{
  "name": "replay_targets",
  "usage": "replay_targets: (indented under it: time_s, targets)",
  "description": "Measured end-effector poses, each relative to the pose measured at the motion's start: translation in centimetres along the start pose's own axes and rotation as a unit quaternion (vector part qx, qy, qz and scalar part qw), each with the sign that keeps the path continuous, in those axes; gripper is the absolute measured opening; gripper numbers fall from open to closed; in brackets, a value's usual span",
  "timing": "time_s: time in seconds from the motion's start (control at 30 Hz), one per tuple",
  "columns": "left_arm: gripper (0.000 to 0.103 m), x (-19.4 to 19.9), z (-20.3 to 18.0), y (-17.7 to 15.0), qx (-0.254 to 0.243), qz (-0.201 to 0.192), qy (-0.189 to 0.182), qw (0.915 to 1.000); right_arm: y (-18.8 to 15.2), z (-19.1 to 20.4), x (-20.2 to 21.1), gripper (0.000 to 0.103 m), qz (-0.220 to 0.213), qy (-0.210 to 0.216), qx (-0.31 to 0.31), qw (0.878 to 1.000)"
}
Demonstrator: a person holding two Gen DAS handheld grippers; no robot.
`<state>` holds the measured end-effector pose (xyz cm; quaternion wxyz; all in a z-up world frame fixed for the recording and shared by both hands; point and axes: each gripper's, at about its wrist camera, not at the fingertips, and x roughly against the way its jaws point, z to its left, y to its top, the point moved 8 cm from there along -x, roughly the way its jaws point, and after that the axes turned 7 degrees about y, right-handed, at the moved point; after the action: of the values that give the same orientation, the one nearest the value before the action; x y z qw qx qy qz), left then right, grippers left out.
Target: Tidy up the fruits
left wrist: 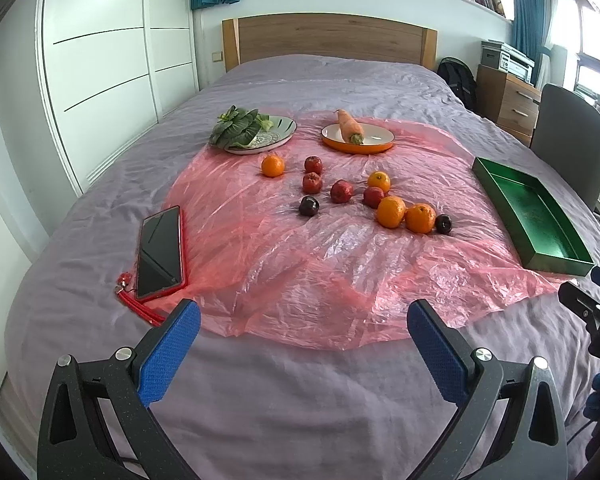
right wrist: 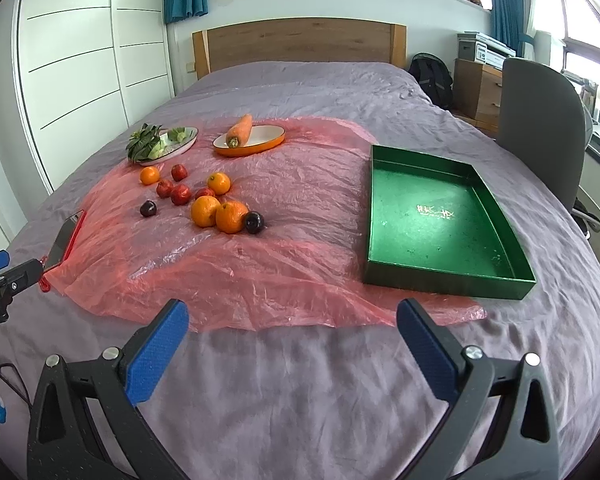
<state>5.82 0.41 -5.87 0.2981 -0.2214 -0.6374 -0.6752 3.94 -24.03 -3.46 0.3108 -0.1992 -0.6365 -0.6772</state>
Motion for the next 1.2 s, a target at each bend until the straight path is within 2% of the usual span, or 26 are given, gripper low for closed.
replay_targets:
  time_s: [0.83,1.13,1.2]
  targets:
    - [0.102,-0.5,-0.6,-0.3,-0.004,0.008,-0.01,0.9999,-0.3,0.2,-0.5,0.103,0.02,0.001,0.013,1.0]
    - [0.102,-1.5,-0.6,-0.2,-0.006,0.023,-0.021,0.9995,-0.1,0.4,-1.5,0.103,0.028,0.012,0.019,0.999]
    - [0.102,-1.9,-0.8,0.0,-0.012,0.034,-0.033,0.9988,0.3,0.7,-1.9,0.103,0.03,0.018,0.025,0.999]
